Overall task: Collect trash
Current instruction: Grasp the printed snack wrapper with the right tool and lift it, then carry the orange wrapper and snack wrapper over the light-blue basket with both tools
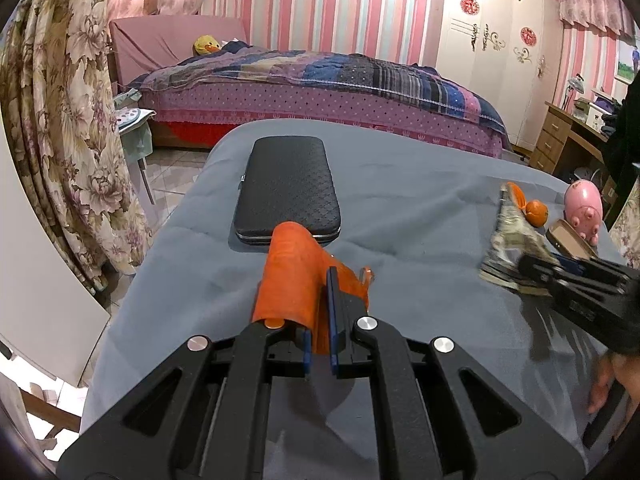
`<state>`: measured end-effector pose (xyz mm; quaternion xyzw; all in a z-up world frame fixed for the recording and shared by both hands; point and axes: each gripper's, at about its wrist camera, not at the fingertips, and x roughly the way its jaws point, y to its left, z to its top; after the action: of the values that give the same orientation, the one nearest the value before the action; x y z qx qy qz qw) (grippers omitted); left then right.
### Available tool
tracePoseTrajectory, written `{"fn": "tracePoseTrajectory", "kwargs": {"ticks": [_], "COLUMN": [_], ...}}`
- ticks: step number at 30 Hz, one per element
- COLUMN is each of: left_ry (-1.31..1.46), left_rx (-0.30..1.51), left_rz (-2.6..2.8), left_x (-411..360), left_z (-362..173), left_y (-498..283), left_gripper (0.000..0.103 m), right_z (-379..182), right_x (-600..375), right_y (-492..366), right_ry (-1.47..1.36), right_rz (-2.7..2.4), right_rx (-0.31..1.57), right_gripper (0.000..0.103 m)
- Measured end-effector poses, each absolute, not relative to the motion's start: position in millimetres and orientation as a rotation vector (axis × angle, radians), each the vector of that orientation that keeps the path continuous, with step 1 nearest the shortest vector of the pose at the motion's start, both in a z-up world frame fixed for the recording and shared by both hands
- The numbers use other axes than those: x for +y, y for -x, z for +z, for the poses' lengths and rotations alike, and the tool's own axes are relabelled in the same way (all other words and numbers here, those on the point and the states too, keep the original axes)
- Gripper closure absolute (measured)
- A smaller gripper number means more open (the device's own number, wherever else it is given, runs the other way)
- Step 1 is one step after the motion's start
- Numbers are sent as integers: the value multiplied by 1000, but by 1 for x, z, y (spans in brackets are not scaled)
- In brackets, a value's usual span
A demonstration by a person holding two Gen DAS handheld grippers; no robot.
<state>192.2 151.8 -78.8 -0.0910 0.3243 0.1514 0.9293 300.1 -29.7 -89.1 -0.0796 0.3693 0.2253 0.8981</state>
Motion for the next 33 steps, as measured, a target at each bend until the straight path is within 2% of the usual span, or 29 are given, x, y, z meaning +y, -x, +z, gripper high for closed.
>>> {"fn": "tracePoseTrajectory", "kwargs": {"ticks": [9,15,33], "left_ry": [255,246,91], "left_rx": [651,657,596], "left_rz": [281,256,-84], "left_x": [162,139,-47], "left_z": [-77,-69,-18], "left_y": [-183,-170,-171], "left_gripper": [99,99,99], "right_z": [-68,-58,-30], "right_x": [-104,-163,-352], "right_y": [-259,-239,-176], "right_ry": [127,100,18], "right_rz": [422,365,92], "right_rx": [702,693,612], "right_gripper": [82,82,82]}}
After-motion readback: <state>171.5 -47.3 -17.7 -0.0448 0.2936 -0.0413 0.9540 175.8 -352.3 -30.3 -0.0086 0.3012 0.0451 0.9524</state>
